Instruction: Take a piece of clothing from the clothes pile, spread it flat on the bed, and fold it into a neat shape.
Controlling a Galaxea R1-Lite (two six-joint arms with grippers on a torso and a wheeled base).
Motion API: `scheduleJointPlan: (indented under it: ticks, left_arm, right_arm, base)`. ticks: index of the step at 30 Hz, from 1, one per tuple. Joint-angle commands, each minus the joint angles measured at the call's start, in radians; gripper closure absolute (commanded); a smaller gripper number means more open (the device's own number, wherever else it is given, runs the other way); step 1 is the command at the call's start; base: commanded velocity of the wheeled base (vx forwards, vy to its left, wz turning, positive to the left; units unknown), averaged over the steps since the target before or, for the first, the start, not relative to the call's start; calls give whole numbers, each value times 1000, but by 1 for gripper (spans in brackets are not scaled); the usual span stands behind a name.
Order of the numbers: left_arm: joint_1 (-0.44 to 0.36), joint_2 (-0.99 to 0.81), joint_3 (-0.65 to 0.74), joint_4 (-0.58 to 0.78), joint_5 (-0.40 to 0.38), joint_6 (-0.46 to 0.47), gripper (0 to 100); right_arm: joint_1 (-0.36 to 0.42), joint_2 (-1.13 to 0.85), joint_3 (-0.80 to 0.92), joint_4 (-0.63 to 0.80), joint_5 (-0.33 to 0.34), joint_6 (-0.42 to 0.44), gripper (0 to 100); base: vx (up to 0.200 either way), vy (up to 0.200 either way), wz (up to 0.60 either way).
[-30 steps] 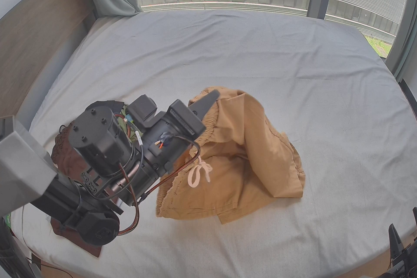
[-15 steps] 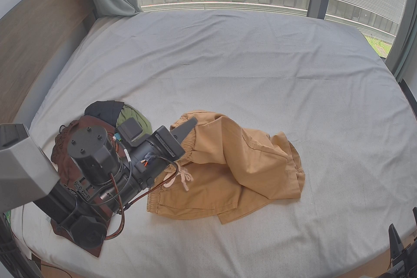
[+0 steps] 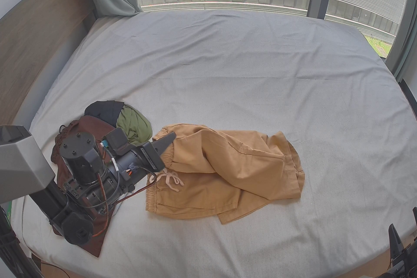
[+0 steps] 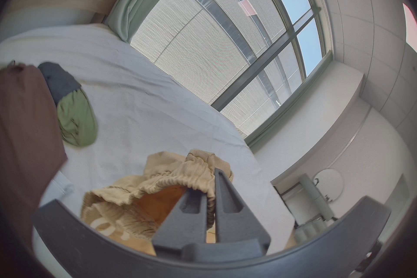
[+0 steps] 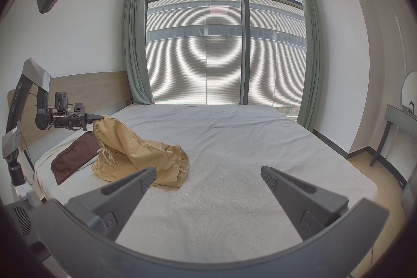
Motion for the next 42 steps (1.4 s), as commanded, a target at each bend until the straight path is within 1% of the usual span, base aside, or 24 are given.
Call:
scheduleJointPlan:
  ticks: [1,4,5,9,11,20,32,42]
  left_arm:
    - [70,39,0,0,-8,56,100]
    - [111,59,-16,0,-8,99,100]
    - [111,59,-16,0,-8,99,100]
    - [134,85,-16,0,-8,165,100]
    - [136,82,-3,0,-8,171,100]
    - [155,43,33,0,-8,170,100]
    - [175,37,31,0,-10,173,100]
    - [174,51,26,0,-8,173,100]
  right_arm:
    - [0,-16,18,0,1,-3,0]
    - [0,-16,18,0,0,-1,0]
    - [0,-16,18,0,0,-1,0]
    - [0,-16,18,0,0,2,0]
    - [0,-16,18,0,0,2,0]
    - [2,-16,18,0,0,3,0]
    - [2,-16,18,0,0,3,0]
    - [2,-16,18,0,0,3,0]
  base:
    - [0,0,0]
    - [0,0,0]
    - [0,0,0]
    - [0,0,0]
    - [0,0,0]
    - [0,0,0]
    - [0,0,0]
    - [0,0,0]
